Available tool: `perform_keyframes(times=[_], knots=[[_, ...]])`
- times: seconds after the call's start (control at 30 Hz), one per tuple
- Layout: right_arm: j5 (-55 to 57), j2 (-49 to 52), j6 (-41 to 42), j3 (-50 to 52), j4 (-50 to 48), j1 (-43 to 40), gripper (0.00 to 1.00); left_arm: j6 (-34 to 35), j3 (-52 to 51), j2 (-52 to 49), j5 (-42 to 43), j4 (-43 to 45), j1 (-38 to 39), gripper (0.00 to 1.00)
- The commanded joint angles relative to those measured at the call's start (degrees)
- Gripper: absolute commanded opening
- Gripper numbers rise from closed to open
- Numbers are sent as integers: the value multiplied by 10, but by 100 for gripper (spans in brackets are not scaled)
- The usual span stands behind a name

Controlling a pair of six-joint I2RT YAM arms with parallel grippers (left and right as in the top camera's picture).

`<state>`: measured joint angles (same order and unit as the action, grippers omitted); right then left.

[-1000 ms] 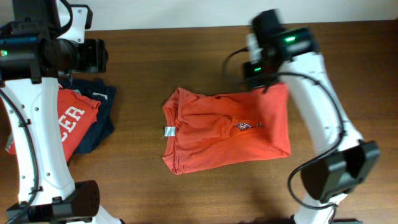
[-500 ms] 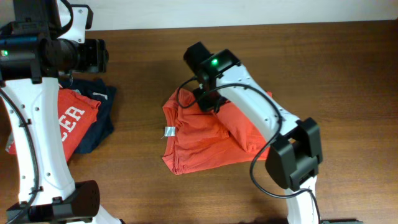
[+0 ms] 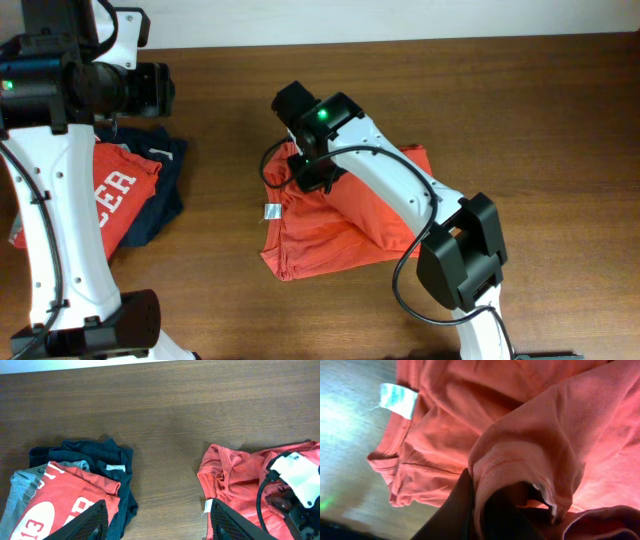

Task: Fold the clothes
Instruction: 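Press the folded layer flat with the right gripper and release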

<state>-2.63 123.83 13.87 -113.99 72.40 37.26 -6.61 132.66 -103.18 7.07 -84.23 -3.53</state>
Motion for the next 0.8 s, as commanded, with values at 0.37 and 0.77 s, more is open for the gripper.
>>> perform_keyframes(times=[0.37, 0.77], knots=[[-112, 0, 31, -2, -18, 45, 49, -2, 6, 7, 6, 0, -3, 66], [-69, -70, -9, -3, -20, 2, 51, -6, 5, 6, 6, 0, -3, 67]])
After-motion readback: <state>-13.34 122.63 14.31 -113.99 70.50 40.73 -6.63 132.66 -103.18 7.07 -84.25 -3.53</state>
